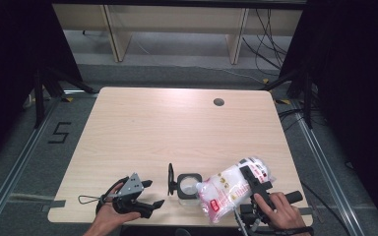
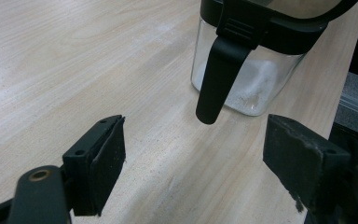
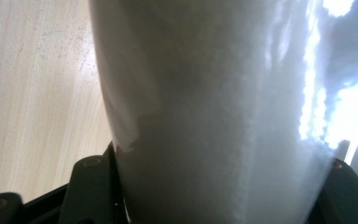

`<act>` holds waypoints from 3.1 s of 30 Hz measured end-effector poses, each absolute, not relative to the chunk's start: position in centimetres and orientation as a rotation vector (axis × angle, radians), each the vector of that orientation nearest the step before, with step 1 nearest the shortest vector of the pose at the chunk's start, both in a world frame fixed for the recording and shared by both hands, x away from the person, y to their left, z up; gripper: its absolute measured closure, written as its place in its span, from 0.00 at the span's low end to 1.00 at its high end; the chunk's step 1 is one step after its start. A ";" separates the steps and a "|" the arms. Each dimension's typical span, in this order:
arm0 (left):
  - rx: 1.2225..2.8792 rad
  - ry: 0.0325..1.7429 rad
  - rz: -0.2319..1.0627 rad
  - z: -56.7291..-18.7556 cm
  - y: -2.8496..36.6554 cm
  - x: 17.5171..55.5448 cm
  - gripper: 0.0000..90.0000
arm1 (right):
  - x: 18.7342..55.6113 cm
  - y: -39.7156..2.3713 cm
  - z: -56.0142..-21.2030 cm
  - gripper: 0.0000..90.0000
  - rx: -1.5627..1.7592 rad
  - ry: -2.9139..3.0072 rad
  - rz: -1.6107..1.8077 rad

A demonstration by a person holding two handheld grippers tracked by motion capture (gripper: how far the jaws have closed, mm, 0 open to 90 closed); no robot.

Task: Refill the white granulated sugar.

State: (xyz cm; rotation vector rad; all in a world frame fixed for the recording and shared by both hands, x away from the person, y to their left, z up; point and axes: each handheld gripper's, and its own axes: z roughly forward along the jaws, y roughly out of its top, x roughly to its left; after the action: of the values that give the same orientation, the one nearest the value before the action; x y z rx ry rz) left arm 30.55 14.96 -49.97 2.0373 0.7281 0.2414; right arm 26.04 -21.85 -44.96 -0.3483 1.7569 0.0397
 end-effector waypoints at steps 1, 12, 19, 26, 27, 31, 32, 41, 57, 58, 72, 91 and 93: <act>2.037 0.728 0.241 -50.0 15.0 30.5 0.23 | 26.0 -21.9 -45.0 0.47 -0.348 1.757 0.040; 2.035 0.726 0.245 -49.9 15.0 30.5 0.23 | 26.3 -21.8 -44.8 0.47 -0.414 1.727 0.039; 2.040 0.723 0.246 -49.9 15.0 30.6 0.23 | 26.3 -21.8 -44.6 0.47 -0.412 1.734 0.035; 2.033 0.724 0.242 -50.0 14.9 30.5 0.23 | 26.1 -21.7 -44.8 0.47 -0.382 1.746 0.046; 2.031 0.729 0.240 -50.0 14.9 30.5 0.23 | 26.3 -21.6 -44.6 0.47 -0.444 1.719 0.041; 2.034 0.724 0.243 -49.9 14.9 30.5 0.23 | 26.2 -21.7 -44.7 0.47 -0.403 1.727 0.053; 2.042 0.726 0.249 -49.9 15.0 30.5 0.23 | 26.1 -21.7 -44.7 0.47 -0.391 1.746 0.035; 2.034 0.723 0.243 -49.9 15.0 30.5 0.23 | 26.1 -21.8 -44.7 0.47 -0.381 1.754 0.025; 2.044 0.725 0.251 -49.9 15.0 30.5 0.23 | 25.9 -21.7 -45.1 0.47 -0.363 1.737 0.069; 2.043 0.725 0.251 -49.9 15.0 30.5 0.23 | 25.8 -21.7 -45.1 0.47 -0.349 1.745 0.065; 2.043 0.724 0.251 -49.9 15.0 30.5 0.23 | 25.8 -21.5 -44.8 0.47 -0.396 1.712 0.048; 2.043 0.725 0.249 -49.9 15.0 30.5 0.23 | 25.7 -21.6 -44.7 0.47 -0.385 1.713 0.045; 2.043 0.724 0.252 -49.9 15.0 30.5 0.23 | 25.8 -21.6 -44.6 0.47 -0.393 1.719 0.045</act>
State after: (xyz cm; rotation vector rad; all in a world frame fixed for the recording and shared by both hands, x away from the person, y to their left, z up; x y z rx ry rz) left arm 30.52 14.99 -49.94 2.0426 0.7244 0.2519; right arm 25.79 -21.56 -44.63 -0.3927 1.7188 0.0453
